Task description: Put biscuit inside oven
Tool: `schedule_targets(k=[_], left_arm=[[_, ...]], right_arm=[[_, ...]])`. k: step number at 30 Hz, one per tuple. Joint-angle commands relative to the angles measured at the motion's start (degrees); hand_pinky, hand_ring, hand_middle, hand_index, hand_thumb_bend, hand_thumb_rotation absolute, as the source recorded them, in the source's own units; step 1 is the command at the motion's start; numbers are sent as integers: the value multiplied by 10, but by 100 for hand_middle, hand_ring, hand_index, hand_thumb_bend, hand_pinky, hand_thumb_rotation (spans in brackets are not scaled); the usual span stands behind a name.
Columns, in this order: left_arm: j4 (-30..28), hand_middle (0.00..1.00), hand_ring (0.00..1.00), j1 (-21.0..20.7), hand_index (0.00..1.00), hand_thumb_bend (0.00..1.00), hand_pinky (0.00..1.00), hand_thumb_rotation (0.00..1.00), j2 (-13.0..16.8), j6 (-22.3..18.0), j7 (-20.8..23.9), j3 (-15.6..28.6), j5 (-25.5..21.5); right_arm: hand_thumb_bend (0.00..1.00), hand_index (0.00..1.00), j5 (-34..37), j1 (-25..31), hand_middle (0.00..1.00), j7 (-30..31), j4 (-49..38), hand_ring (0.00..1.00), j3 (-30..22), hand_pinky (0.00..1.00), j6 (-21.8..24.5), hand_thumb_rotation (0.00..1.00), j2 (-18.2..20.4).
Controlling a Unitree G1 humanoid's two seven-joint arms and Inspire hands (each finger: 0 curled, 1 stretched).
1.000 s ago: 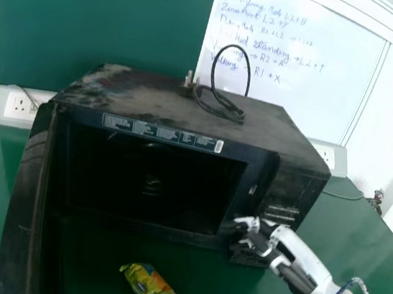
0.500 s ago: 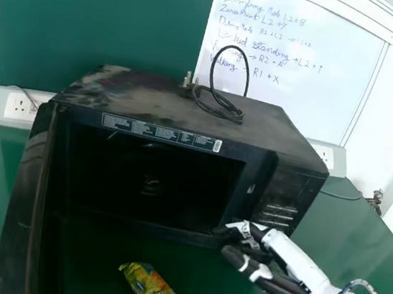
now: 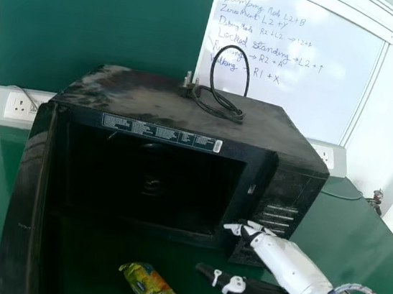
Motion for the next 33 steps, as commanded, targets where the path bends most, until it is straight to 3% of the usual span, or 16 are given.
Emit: schedule_targets(k=[1, 5, 11, 17, 24, 33], left_arm=[[-9, 53, 50, -1, 54, 86, 48, 88, -3, 1, 4, -5, 6], [-17, 52, 50, -1, 54, 87, 48, 88, -8, 8, 8, -7, 4], [-26, 53, 51, 0, 54, 88, 48, 87, -10, 14, 9, -12, 4], [-32, 53, 51, -1, 54, 87, 47, 88, -12, 18, 13, -16, 4], [-30, 52, 50, -1, 54, 87, 47, 89, -12, 17, 11, -18, 3], [-32, 52, 50, 0, 53, 87, 46, 89, -15, 15, 10, -20, 3]], right_arm=[[88, 93, -15, -19, 92, 13, -19, 89, 16, 82, 29, 47, -15], [88, 94, -39, -56, 92, 33, -40, 89, 55, 82, 73, 46, -35], [88, 93, -67, -100, 91, 46, -44, 88, 118, 82, 79, 47, -42], [88, 93, -126, -163, 91, 95, -44, 88, 186, 84, 104, 49, -57], [87, 93, -210, -227, 89, 161, -44, 87, 255, 82, 127, 45, -20], [87, 94, -366, -294, 91, 302, -44, 90, 342, 84, 155, 49, 38]])
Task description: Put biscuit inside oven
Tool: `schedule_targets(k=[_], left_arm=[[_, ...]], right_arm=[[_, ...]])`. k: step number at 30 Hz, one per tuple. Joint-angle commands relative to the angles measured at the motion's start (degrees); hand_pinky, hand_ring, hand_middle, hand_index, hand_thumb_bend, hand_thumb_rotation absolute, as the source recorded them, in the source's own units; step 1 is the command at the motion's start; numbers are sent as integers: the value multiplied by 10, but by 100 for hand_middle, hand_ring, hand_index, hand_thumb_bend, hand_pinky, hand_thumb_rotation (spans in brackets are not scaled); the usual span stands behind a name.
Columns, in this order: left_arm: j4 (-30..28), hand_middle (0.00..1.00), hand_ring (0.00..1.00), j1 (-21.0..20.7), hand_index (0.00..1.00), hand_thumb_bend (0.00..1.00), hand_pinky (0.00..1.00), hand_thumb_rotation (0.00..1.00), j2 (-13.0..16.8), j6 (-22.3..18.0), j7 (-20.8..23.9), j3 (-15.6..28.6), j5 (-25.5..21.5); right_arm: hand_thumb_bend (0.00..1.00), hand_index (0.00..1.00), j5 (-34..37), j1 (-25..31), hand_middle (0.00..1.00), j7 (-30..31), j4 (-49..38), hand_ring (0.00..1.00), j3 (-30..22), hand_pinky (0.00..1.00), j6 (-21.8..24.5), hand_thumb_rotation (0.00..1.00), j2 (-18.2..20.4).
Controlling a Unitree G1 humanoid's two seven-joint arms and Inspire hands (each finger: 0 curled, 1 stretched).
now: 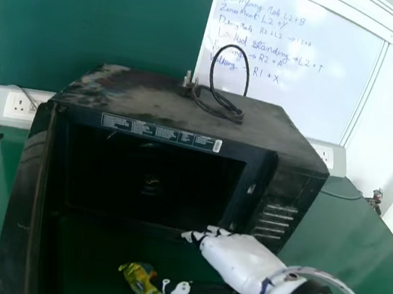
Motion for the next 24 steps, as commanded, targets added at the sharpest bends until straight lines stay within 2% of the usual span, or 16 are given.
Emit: schedule_targets(k=[1, 5, 11, 18, 24], left_arm=[[-6, 52, 50, -1, 53, 87, 46, 89, -4, 0, -1, -5, 3], [-7, 52, 50, -1, 53, 88, 47, 89, -5, -2, -3, -5, 1], [-7, 52, 50, -1, 53, 88, 47, 89, -5, -4, -6, -5, 2], [-12, 52, 50, -1, 54, 88, 47, 90, -6, 0, -2, -6, 4], [-16, 52, 50, 0, 54, 88, 47, 90, -7, 2, 0, -6, 3]], right_arm=[[87, 94, -51, -14, 91, 35, -1, 90, 20, 84, -1, 49, 17], [87, 94, -140, -35, 92, 109, 11, 90, 51, 85, -24, 49, 56], [91, 92, -264, -37, 90, 191, 30, 89, 64, 83, -91, 45, 150], [92, 90, -348, -18, 89, 236, 42, 88, 49, 80, -184, 40, 245], [96, 88, -387, 6, 87, 235, 50, 86, 29, 78, -249, 37, 304]])
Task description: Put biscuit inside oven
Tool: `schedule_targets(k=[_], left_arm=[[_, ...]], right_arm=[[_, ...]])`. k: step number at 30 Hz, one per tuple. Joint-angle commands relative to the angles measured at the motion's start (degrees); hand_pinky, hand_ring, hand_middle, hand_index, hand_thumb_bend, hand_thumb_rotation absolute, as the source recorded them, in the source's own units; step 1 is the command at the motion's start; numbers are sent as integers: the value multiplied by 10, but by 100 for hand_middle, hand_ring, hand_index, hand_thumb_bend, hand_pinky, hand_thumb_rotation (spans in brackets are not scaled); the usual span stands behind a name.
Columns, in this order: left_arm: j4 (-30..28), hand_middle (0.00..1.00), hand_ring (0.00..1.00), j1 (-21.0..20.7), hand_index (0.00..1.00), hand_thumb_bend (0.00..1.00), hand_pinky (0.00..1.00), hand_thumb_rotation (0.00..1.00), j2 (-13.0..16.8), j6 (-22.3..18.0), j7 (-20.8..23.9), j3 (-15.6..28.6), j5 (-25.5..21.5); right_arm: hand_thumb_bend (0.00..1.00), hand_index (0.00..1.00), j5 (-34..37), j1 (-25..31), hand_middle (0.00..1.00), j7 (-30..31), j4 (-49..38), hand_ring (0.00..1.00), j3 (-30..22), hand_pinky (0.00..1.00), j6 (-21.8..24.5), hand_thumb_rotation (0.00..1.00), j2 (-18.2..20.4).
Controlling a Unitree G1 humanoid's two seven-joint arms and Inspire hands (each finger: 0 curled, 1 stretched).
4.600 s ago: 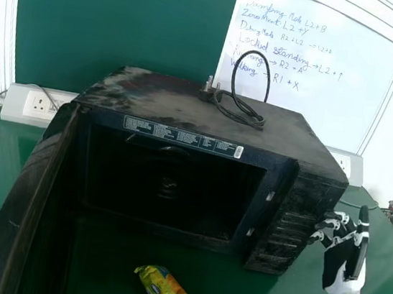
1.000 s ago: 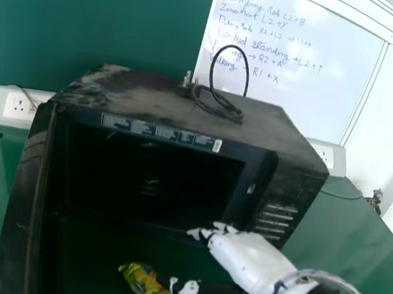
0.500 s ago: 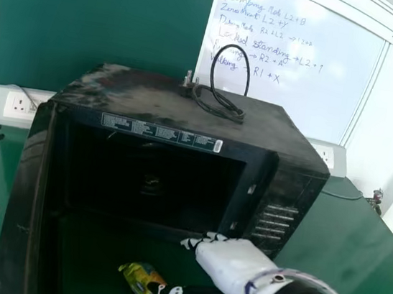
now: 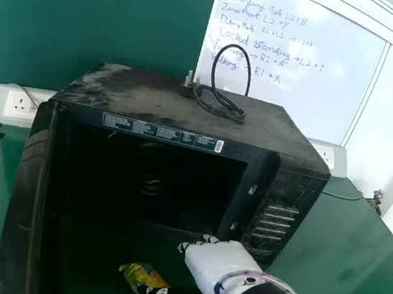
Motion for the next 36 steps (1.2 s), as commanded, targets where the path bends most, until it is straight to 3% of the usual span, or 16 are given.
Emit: schedule_targets(k=[1, 12, 20, 36], left_arm=[[-5, 52, 50, -1, 54, 88, 47, 90, -4, 3, 2, -4, 2], [-17, 52, 51, 5, 55, 89, 48, 92, -1, 6, -2, -13, 8], [-16, 52, 50, 5, 55, 89, 48, 92, 1, 3, -7, -12, 6], [-28, 52, 50, 5, 55, 88, 48, 93, -2, 13, -2, -13, 6]], right_arm=[[96, 88, -9, 10, 87, 2, 4, 86, -15, 78, -21, 36, 19], [97, 86, -28, 30, 86, 6, 18, 83, -33, 76, -103, 38, 65], [97, 87, -27, 41, 88, 6, 25, 84, -38, 76, -144, 38, 67], [99, 85, -31, 52, 84, -12, 94, 79, -25, 68, -175, 41, 81]])
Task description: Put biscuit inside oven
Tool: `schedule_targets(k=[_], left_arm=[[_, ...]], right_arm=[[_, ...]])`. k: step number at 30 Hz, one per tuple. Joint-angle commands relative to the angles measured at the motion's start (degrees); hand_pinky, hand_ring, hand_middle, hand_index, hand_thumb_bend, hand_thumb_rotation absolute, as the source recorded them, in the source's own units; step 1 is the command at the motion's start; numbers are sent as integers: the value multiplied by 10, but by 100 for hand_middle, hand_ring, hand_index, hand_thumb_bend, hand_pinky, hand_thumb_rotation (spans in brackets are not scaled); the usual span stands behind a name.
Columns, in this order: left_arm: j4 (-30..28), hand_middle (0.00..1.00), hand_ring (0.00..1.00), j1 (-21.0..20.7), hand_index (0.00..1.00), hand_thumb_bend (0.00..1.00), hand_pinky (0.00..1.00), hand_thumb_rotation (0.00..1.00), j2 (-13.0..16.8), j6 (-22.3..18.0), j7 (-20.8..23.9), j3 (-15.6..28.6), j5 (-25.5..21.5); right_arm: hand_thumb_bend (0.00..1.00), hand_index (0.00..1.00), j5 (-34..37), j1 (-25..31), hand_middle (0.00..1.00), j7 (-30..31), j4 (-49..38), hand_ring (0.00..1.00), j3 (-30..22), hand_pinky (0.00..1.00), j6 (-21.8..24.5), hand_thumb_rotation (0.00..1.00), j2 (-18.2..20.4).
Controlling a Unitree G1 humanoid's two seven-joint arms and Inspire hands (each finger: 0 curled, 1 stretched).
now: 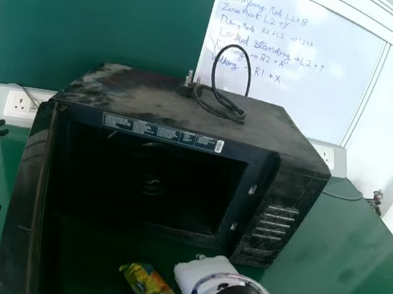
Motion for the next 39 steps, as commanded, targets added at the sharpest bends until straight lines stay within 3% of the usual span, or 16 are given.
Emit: schedule_targets(k=[1, 16, 23, 29, 39], left_arm=[[-6, 52, 50, 3, 55, 88, 48, 94, 0, 4, -1, -5, 7], [-13, 52, 50, 6, 54, 87, 48, 94, -3, 7, 1, -6, 6], [-16, 51, 50, 8, 53, 87, 48, 94, -4, 6, -2, -5, 3], [-26, 52, 50, 10, 54, 87, 48, 94, -8, 12, 2, -8, 3], [-28, 52, 50, 8, 54, 87, 48, 94, -10, 15, 2, -9, 4]], right_arm=[[98, 86, -9, 7, 85, -13, 11, 80, 7, 68, -5, 41, 2], [94, 87, -63, 30, 87, -61, 62, 83, 26, 71, 8, 37, 38], [94, 87, -103, 41, 88, -120, 99, 84, 39, 75, 18, 36, 42], [78, 86, -124, 57, 88, -184, 115, 84, 49, 74, 34, 27, 49], [79, 86, -144, 71, 88, -249, 137, 84, 66, 72, 44, 26, 51]])
